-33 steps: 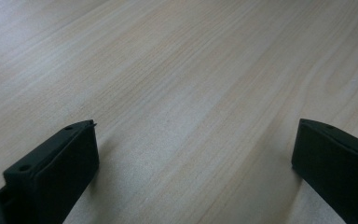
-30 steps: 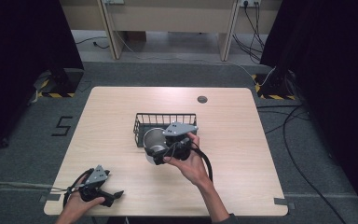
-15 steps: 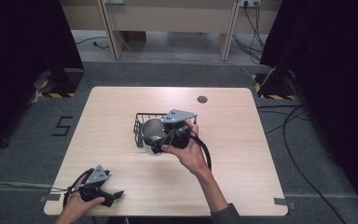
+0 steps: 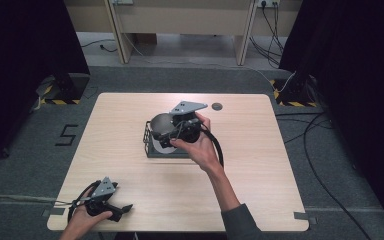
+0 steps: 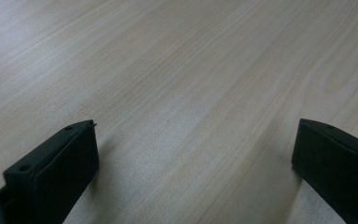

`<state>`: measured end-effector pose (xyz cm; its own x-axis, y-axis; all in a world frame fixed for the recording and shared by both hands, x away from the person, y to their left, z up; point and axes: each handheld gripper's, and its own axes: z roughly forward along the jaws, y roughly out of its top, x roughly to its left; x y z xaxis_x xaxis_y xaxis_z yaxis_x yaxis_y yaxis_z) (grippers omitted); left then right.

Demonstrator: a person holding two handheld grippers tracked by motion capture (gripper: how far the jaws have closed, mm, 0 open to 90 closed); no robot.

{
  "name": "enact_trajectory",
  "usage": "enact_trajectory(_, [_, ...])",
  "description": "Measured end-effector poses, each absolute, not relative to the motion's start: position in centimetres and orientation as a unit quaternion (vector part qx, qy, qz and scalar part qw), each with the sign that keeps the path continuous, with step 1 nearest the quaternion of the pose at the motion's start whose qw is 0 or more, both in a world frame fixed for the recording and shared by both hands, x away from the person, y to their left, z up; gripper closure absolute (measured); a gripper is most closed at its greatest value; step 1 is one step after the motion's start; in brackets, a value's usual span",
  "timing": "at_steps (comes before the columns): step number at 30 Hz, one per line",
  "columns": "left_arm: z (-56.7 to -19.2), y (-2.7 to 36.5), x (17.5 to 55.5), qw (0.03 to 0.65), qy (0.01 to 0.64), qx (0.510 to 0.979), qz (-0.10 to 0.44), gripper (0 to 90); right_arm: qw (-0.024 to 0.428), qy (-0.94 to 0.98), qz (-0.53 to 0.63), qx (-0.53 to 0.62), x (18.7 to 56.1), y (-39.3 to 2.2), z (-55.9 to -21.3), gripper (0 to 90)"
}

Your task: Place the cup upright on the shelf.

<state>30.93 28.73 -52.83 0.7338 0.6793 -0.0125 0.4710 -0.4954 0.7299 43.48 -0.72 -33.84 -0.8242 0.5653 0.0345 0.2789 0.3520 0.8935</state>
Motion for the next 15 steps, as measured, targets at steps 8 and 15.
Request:
enact_trajectory(8, [-52.8, 28.7, 30.9, 0.373, 0.337, 0.853, 0.139, 0.0, 0.145, 0.815, 0.494, 0.266, 45.6, -0.2, -33.8, 6.3])
enact_trajectory(15, [-52.9, 28.7, 30.9, 0.374, 0.336, 0.853, 0.140, 0.0, 0.152, 0.816, 0.485, 0.275, 47.0, 0.0, -34.0, 6.3])
